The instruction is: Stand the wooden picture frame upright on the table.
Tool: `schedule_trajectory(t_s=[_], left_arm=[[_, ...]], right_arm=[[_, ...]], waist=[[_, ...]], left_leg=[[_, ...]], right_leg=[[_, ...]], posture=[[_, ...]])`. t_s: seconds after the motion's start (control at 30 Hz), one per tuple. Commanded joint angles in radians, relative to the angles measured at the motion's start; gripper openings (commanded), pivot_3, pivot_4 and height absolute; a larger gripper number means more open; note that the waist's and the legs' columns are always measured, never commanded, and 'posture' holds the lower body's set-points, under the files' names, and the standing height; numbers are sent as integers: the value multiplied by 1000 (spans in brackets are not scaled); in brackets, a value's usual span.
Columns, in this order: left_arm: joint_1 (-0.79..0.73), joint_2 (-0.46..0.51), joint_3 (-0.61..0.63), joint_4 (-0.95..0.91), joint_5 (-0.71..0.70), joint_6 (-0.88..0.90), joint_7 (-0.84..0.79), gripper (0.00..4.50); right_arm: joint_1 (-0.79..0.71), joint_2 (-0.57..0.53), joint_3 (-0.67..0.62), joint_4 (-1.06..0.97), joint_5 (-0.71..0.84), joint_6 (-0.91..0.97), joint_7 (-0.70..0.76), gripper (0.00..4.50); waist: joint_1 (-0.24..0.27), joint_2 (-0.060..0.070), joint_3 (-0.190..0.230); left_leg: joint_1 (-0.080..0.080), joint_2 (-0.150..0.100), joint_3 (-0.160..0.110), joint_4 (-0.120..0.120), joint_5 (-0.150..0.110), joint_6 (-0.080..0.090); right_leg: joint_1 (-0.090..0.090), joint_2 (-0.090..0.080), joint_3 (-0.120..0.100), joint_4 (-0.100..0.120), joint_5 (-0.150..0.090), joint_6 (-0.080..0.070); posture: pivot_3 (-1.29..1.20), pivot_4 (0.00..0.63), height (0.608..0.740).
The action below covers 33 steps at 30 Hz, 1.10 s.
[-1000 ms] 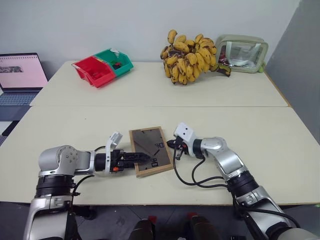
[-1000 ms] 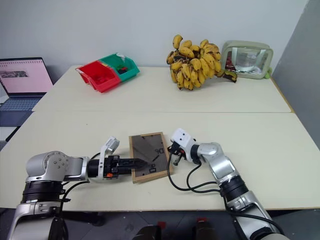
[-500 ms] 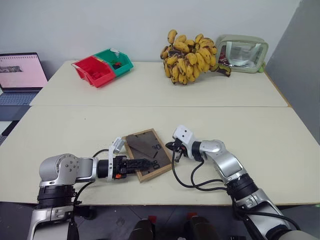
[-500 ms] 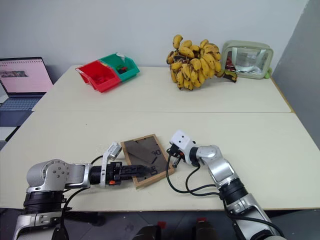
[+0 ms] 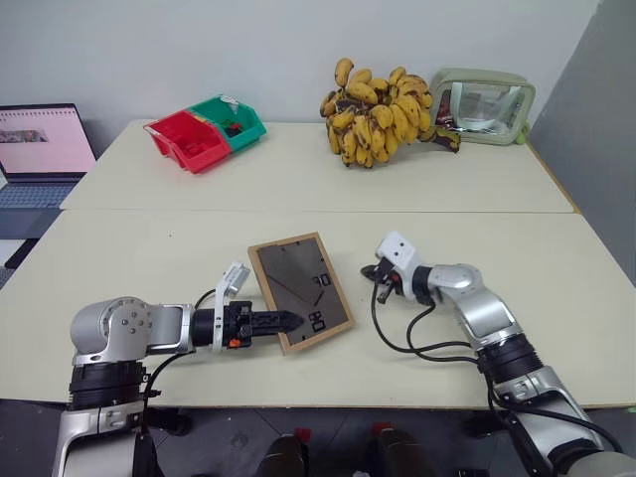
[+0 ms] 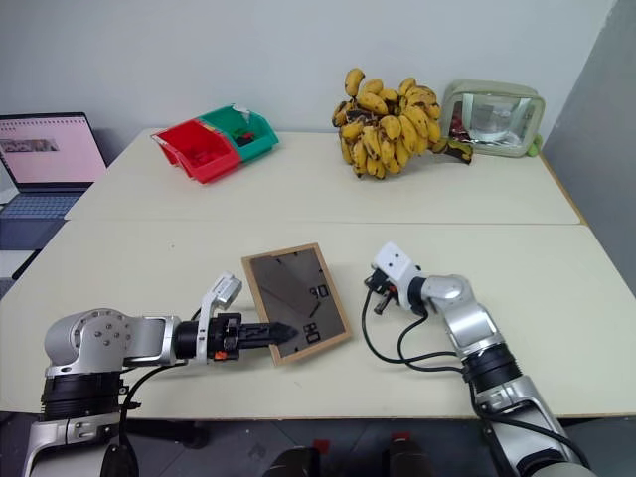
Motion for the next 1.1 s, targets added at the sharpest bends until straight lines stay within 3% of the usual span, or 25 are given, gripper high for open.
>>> schedule_trajectory(t_s=[0.03, 0.27, 0.5, 0.7, 0.9, 1.1], left_arm=[[-97, 76, -19, -38, 1, -93, -51, 1276], [-195, 192, -206, -47, 92, -312, -203, 1276], [-251, 208, -288, 8, 190, -477, -271, 1276], [-285, 201, -312, 35, 229, -517, -292, 1276], [-286, 194, -319, 32, 233, -510, -305, 1276], [-279, 202, -319, 29, 238, -506, -323, 1276]], right_arm=[[-102, -60, -106, -117, 167, 69, 136, 167], [-262, -62, -142, -149, 388, 246, 285, 1741], [-332, 40, -99, -111, 397, 218, 267, 3255], [-332, 112, -29, -94, 343, 144, 239, 4465], [-332, 147, 30, -99, 318, 120, 244, 4465], [-295, 80, 17, -215, 402, 222, 315, 4465]], waist=[[-1, 0, 1], [-3, 0, 1], [-2, 0, 1], [-2, 0, 1], [-3, 0, 1], [-2, 0, 1]], left_leg=[[0, 0, 0, 0, 0, 0], [0, 1, 1, -3, 0, 0], [-1, 0, 1, -2, 0, 0], [-2, 0, 0, -3, 0, 0], [-2, 0, 0, -2, 0, 0], [-3, 0, 0, -2, 0, 0]], right_leg=[[-1, 0, 0, 0, 0, 0], [-1, 1, 0, -2, 0, 0], [-2, 1, 0, -3, 0, 0], [-2, 1, 0, -3, 0, 0], [-3, 4, 0, -3, 0, 0], [-3, 4, 0, -3, 0, 0]], posture=[[0, 150, 740], [0, 150, 740], [0, 150, 740], [0, 150, 740], [0, 150, 740], [0, 150, 740]])
